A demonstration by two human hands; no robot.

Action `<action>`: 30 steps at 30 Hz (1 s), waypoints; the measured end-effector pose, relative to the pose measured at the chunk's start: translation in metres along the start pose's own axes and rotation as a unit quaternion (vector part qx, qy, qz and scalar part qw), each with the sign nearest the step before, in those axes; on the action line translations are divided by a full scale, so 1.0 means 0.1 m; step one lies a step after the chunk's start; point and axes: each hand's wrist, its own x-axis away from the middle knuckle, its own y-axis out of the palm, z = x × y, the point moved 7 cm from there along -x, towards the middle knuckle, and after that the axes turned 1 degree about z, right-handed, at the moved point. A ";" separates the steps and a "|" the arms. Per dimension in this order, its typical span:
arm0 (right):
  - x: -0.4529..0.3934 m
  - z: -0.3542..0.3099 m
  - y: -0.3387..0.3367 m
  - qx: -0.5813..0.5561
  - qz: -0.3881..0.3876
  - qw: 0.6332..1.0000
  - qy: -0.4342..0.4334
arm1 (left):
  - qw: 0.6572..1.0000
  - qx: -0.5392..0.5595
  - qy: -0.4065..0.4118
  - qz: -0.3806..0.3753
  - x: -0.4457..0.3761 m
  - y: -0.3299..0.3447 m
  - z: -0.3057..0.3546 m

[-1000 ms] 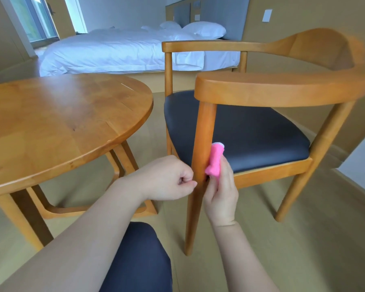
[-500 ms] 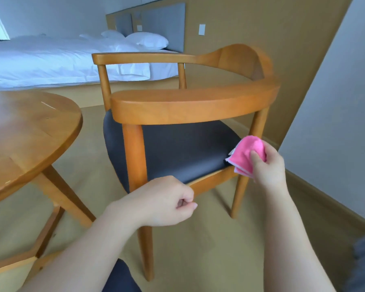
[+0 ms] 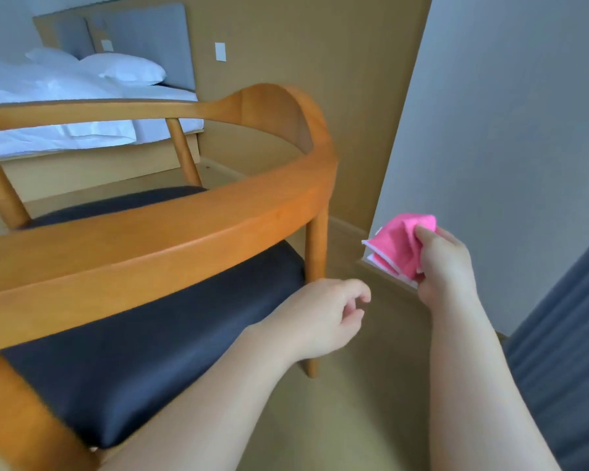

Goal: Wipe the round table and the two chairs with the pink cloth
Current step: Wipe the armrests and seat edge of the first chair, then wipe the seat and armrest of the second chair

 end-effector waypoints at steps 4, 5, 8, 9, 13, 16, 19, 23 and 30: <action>-0.10 -0.48 -0.07 0.030 -0.004 1.000 0.000 | 0.996 0.074 -0.001 0.046 -0.60 -0.24 0.50; -0.09 -0.66 -0.07 0.042 -0.002 0.999 0.000 | 0.994 0.089 -0.004 0.057 -0.73 -0.35 0.66; -0.02 -1.39 -0.01 0.060 -0.001 0.998 -0.005 | 0.991 0.102 -0.008 0.089 -1.08 -0.86 1.19; 0.01 -1.68 0.06 0.069 -0.005 0.998 -0.011 | 0.990 0.098 -0.002 0.102 -1.18 -1.09 1.35; 0.27 -3.01 0.51 0.071 -0.047 0.996 -0.031 | 0.990 0.098 0.036 0.094 -1.53 -2.18 2.03; 0.48 -3.99 0.93 0.053 -0.084 0.994 -0.039 | 0.989 0.104 0.045 0.092 -1.73 -3.10 2.48; 0.72 -4.86 1.36 0.063 -0.117 0.989 -0.058 | 0.989 0.098 0.057 0.097 -1.83 -4.04 2.84; 1.07 -5.64 1.89 0.078 -0.138 0.985 -0.069 | 0.988 0.086 0.081 0.103 -1.74 -5.07 3.16; 1.77 -6.11 2.61 0.067 -0.191 0.976 -0.076 | 0.987 0.078 0.113 0.090 -1.28 -6.11 3.20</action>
